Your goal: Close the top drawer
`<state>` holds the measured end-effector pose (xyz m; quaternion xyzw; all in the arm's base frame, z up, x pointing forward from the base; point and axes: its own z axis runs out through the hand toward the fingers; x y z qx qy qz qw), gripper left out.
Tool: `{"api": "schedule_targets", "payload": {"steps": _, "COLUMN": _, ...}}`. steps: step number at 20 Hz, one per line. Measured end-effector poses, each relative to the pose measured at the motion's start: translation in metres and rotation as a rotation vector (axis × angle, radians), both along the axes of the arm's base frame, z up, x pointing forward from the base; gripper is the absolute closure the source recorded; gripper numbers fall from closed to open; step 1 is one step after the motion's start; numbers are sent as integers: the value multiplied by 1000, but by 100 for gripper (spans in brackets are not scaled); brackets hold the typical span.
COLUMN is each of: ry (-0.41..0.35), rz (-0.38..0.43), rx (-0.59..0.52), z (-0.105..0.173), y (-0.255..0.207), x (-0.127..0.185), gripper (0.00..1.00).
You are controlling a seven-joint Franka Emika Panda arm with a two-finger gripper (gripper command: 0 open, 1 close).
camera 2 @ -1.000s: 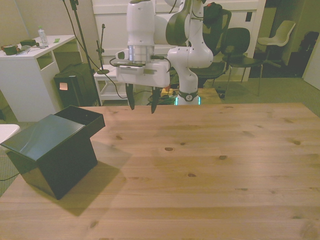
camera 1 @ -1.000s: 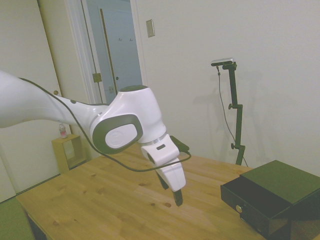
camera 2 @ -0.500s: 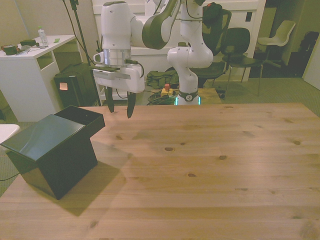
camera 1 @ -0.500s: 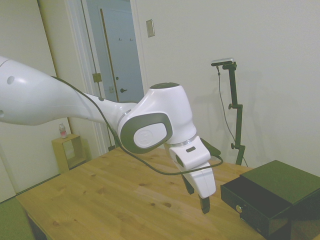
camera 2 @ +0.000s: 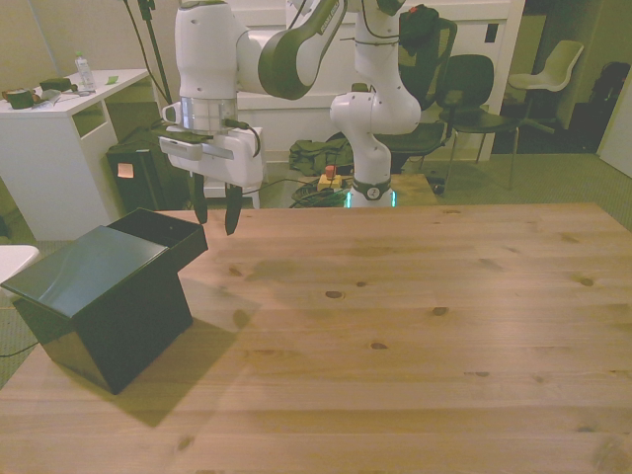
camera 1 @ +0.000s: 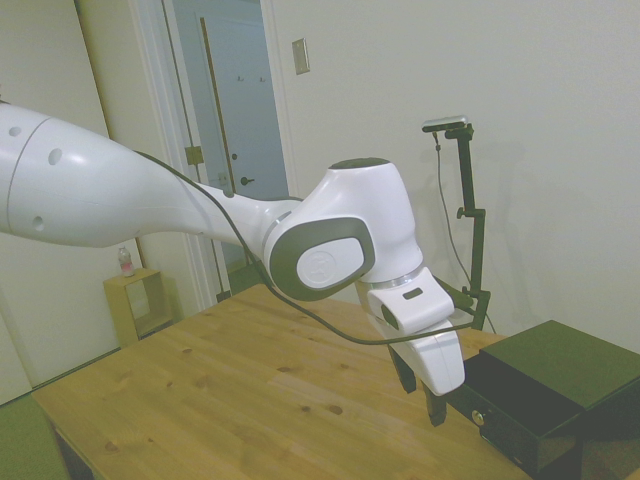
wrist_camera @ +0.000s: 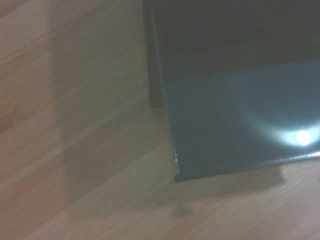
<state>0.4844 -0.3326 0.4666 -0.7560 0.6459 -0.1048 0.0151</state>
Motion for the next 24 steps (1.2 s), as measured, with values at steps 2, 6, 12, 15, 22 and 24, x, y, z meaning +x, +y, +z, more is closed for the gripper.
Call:
{"api": "schedule_targets", "payload": {"steps": 2, "ry": 1, "rz": 3, "rx": -2, "z": -1, "y": -1, "x": 1, "gripper": 100}}
{"api": "schedule_targets", "payload": {"steps": 6, "ry": -2, "rz": -1, "rx": -7, "z": 1, "y": -5, "x": 4, "gripper": 100}}
{"api": "schedule_targets", "payload": {"steps": 12, "ry": -9, "rz": -13, "rx": -8, "z": 5, "y": -19, "x": 8, "gripper": 100}}
{"api": "schedule_targets", "payload": {"steps": 15, "ry": -7, "rz": -21, "rx": -7, "z": 6, "y": -25, "x": 9, "gripper": 100}}
{"api": "schedule_targets", "payload": {"steps": 22, "ry": -10, "rz": -29, "rx": -20, "z": 14, "y": -40, "x": 16, "gripper": 100}}
{"api": "schedule_targets", "payload": {"steps": 24, "ry": -11, "rz": -27, "rx": -27, "z": 15, "y": -44, "x": 19, "gripper": 100}}
